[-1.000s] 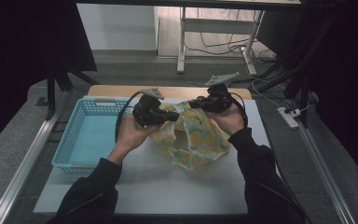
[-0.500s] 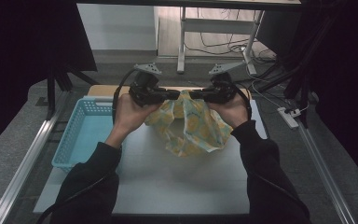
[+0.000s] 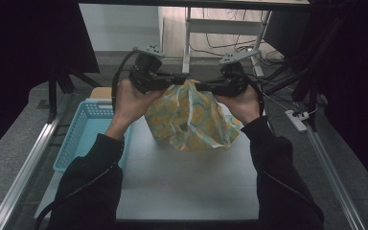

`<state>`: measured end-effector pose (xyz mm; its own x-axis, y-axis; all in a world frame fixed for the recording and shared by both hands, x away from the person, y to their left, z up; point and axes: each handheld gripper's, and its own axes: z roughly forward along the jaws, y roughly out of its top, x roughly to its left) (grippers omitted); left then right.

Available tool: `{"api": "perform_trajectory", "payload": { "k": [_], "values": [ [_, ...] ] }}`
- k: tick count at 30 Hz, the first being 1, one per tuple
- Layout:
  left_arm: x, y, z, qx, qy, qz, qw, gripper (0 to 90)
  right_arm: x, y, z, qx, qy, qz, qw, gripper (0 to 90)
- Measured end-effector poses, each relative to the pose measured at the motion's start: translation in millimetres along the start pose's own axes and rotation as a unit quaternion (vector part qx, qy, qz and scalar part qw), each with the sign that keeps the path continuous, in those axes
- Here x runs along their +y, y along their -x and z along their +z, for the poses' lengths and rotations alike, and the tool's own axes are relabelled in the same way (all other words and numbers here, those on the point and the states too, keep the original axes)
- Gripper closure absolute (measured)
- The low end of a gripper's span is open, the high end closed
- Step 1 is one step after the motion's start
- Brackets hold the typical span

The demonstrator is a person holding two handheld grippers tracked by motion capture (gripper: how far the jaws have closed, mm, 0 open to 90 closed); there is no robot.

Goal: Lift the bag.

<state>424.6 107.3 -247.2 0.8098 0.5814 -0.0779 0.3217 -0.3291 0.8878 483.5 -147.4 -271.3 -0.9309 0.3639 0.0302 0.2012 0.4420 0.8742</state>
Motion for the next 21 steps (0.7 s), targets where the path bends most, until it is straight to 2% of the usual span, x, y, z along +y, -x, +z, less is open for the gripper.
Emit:
{"api": "perform_trajectory", "payload": {
  "k": [11,14,18,21],
  "values": [
    [22.6,0.9,-17.5,0.009,0.037,0.006,0.9993,90.0,22.1,-4.2,-17.2,-0.001,0.033,-0.006,0.9994,90.0],
    [24.8,-1.3,-12.8,0.024,0.027,0.009,0.9993,90.0,24.5,-3.5,-14.5,-0.008,0.030,-0.008,0.9995,90.0],
    [21.7,-9.3,-3.9,0.035,0.023,0.000,0.9991,90.0,18.8,1.7,-4.8,-0.013,0.023,0.000,0.9996,90.0],
    [19.3,-14.4,4.5,0.042,0.014,0.001,0.9990,90.0,12.7,6.0,4.7,-0.027,0.010,-0.003,0.9996,90.0]
  ]
}}
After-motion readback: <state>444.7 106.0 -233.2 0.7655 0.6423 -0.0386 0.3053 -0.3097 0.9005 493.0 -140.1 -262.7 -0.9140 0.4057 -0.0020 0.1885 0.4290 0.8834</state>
